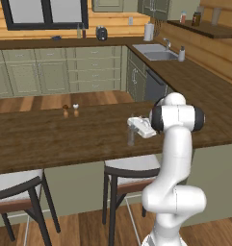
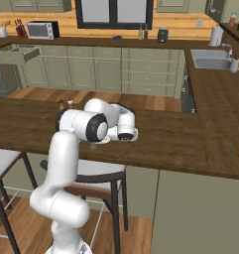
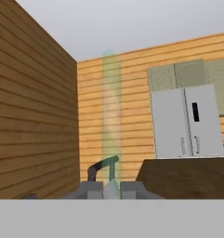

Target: Take a straw from the drawer in front and place it inside the glass cup on the dining counter.

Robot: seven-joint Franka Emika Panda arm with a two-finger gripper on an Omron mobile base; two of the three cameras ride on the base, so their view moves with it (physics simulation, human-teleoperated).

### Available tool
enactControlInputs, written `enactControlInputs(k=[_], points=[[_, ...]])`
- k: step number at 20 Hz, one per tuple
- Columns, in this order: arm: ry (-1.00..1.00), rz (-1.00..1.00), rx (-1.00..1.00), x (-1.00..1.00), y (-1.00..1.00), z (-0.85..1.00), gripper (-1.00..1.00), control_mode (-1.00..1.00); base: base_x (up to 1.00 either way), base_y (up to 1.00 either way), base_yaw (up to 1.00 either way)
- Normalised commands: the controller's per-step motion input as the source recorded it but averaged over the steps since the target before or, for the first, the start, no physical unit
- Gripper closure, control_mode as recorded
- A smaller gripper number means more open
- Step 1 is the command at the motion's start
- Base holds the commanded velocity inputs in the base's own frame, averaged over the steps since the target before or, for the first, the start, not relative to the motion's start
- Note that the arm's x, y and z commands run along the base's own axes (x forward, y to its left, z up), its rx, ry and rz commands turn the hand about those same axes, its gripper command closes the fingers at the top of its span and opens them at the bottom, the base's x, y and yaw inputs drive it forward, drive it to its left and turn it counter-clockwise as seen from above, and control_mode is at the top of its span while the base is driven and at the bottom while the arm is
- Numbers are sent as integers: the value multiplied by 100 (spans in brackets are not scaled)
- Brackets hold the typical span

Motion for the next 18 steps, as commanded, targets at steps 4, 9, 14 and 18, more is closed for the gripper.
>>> enactControlInputs(k=[4,9,14,18], points=[[-1,0,-3,0,0,-4,-100,-100,0,0,0],[-7,0,-4,0,0,0,-100,-100,0,0,0],[-8,-1,-3,-2,0,12,-100,-100,0,0,0],[-10,-3,-2,-15,0,62,-100,-100,0,0,0]])
